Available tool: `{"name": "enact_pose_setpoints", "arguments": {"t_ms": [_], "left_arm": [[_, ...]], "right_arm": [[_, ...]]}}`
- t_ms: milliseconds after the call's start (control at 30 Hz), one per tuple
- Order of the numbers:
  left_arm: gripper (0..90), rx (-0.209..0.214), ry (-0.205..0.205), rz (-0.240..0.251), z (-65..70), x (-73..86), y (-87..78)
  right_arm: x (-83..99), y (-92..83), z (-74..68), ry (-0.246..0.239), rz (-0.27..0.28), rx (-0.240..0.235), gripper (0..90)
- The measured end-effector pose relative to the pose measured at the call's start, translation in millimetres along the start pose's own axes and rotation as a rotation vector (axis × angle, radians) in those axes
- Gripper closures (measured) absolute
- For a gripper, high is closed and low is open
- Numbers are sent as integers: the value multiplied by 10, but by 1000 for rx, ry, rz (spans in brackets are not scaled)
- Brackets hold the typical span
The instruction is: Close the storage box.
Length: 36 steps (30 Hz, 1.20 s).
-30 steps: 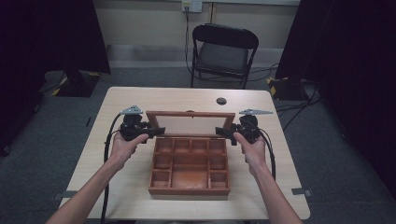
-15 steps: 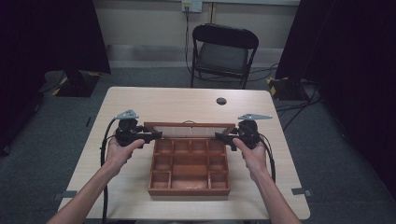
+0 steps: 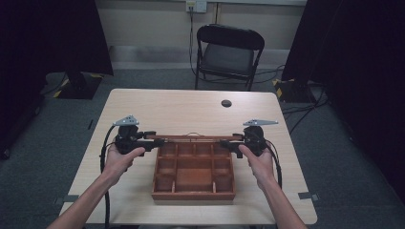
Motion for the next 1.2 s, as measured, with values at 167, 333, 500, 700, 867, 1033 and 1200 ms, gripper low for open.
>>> {"name": "enact_pose_setpoints", "arguments": {"t_ms": [167,333,500,700,867,1033,1200], "left_arm": [[274,1,14,-22,29,57,59],[275,-21,21,-23,39,86,84],[282,-23,29,-30,33,107,89],[278,-7,9,-34,7,146,92],[279,-8,7,-33,6,146,90],[282,-13,12,-37,13,152,87],[288,-10,2,-48,26,187,70]], "right_arm": [[43,-13,-15,-8,-21,-15,280],[94,-29,-22,4,-16,-23,281],[129,-51,-21,10,-23,-38,275],[222,-31,86,-3,-96,3,283],[314,-33,218,13,-157,20,285],[274,-168,327,27,-109,76,278],[222,-245,344,2,-82,97,278]]}}
Point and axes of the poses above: each handheld gripper's, and its own axes: y roughly forward along the jaws, x roughly out of its underside, z roughly to its right, the point moved 2 cm from there along y, roughly forward along the jaws, and after that the axes turned 7 degrees about -y, right-handed, at the moved point
